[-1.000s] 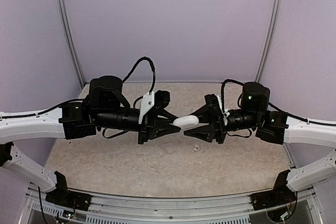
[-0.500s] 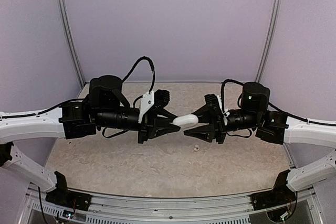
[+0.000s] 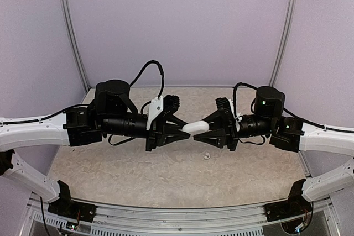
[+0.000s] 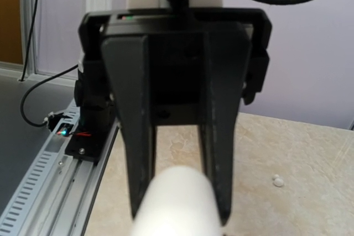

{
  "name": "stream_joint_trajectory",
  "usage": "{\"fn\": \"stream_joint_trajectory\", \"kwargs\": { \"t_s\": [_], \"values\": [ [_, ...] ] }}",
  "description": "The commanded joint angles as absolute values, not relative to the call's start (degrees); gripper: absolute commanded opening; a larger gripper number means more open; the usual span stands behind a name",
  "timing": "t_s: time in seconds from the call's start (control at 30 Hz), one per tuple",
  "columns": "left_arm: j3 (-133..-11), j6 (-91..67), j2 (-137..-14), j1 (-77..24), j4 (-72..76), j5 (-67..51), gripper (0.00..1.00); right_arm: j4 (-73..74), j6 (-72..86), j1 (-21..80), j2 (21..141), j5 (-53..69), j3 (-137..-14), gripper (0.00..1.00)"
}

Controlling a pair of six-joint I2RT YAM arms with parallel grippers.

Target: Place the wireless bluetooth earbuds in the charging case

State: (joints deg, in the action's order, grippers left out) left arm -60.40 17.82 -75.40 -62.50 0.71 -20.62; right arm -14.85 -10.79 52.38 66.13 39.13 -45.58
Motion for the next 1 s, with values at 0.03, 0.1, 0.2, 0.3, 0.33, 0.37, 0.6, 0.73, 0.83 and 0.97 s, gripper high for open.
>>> {"fn": "stream_joint_trajectory", "kwargs": {
  "t_s": [0.03,0.1,0.2,0.3,0.33,0.37,0.6,0.73,0.83,0.97],
  "values": [
    [-61.1,18.4,-75.7,-62.3,0.6,-20.1,0.07,-16.1,-9.6,52.2,65.2,38.6,-46.2,0.34],
    [-61.1,18.4,-75.5,-62.3,0.7,-20.1,0.07,-16.1,-9.6,52.3,65.3,38.6,-46.3,0.31],
    [-61.0,18.4,-75.4,-62.3,0.9,-19.8,0.07,-16.0,-9.7,52.3,65.4,38.6,-46.2,0.25],
    [-60.8,17.4,-75.1,-62.3,1.8,-18.7,0.25,-16.0,-9.9,52.3,65.4,38.1,-46.0,0.20],
    [-60.5,17.1,-74.8,-62.3,2.3,-18.8,0.34,-16.1,-10.0,52.3,65.4,37.8,-45.9,0.19],
    [-60.2,16.8,-74.5,-62.3,3.0,-18.9,0.42,-16.1,-10.1,52.3,65.4,37.6,-45.8,0.18],
    [-60.4,15.9,-74.0,-63.1,5.1,-16.0,0.53,-15.7,-10.7,52.3,65.5,37.4,-46.0,0.11],
    [-60.5,14.9,-74.3,-62.8,5.8,-14.5,0.52,-15.3,-11.3,52.3,65.7,37.7,-46.0,0.08],
    [-60.0,14.1,-73.7,-62.2,6.8,-14.9,0.51,-14.9,-11.7,52.3,65.8,38.0,-45.8,0.04],
    [-59.8,13.3,-72.7,-61.2,7.5,-15.2,0.49,-15.1,-11.8,52.3,65.7,38.1,-45.6,0.02]
  ]
}}
